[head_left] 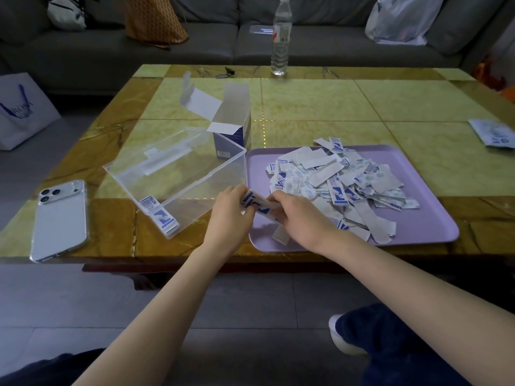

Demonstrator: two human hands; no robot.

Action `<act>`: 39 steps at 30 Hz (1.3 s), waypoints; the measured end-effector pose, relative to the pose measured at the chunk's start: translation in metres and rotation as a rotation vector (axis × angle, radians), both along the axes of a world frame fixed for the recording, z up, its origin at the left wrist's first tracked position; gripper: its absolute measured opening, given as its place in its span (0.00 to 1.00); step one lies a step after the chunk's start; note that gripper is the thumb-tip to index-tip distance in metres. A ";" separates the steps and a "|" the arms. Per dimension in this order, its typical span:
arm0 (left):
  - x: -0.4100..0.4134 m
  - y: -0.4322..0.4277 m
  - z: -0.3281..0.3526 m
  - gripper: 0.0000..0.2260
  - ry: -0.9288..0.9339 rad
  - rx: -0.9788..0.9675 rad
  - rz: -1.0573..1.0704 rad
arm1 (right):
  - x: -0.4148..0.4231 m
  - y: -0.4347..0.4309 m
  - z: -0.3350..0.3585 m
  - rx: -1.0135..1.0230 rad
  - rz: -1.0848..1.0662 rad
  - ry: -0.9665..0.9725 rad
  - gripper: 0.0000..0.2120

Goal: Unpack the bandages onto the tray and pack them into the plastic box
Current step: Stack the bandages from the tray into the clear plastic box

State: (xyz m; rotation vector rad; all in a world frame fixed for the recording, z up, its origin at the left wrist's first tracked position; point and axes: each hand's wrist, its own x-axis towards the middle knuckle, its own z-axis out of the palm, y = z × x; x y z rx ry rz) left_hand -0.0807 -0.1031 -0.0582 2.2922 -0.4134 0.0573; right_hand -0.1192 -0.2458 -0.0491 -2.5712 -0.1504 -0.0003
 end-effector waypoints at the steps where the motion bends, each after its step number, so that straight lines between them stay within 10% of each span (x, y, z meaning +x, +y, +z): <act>1: 0.001 0.002 -0.001 0.07 -0.032 0.033 0.007 | -0.001 0.004 -0.003 0.053 -0.012 -0.005 0.09; 16: -0.004 -0.025 0.002 0.08 -0.147 0.307 -0.142 | -0.006 -0.030 0.017 -0.564 -0.110 -0.040 0.12; 23: 0.003 -0.016 0.000 0.08 -0.284 0.353 -0.133 | -0.010 -0.028 -0.004 -0.300 -0.135 -0.075 0.13; 28: 0.001 -0.013 -0.006 0.16 -0.250 0.735 -0.234 | -0.009 -0.015 -0.022 -0.038 -0.140 -0.063 0.25; 39: -0.006 -0.018 -0.010 0.18 -0.214 0.849 -0.246 | -0.009 -0.002 -0.032 0.026 -0.137 -0.050 0.20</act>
